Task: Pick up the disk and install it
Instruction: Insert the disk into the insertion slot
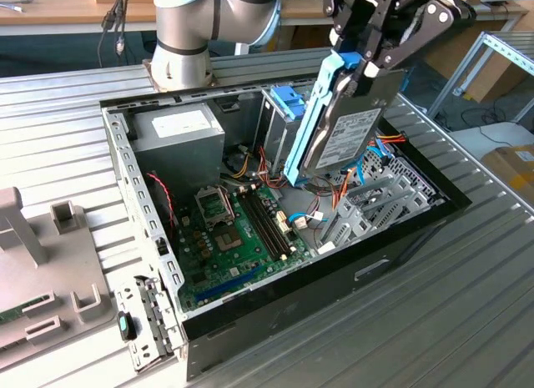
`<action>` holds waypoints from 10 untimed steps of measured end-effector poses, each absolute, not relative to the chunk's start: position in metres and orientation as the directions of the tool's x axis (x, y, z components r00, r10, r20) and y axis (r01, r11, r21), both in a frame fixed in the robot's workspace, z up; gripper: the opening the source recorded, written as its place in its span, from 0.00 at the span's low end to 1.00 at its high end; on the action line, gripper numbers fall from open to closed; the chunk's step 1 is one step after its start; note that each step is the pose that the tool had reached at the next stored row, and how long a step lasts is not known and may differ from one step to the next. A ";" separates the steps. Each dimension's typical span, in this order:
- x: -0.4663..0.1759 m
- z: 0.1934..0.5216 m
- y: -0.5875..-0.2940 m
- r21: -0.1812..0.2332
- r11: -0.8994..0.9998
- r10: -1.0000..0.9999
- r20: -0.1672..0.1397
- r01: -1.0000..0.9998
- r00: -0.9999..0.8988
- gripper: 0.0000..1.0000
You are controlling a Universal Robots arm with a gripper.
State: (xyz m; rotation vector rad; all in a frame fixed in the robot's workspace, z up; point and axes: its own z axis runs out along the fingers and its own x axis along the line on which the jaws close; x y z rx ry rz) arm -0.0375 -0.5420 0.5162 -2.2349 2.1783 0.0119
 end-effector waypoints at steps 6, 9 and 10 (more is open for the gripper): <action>-0.038 0.516 -0.566 -0.010 -0.025 -0.999 -0.027 -1.000 0.026 0.37; -0.038 0.516 -0.566 -0.010 -0.025 -0.999 -0.027 -1.000 0.026 0.37; -0.037 0.516 -0.566 -0.010 -0.026 -0.999 -0.027 -1.000 0.026 0.37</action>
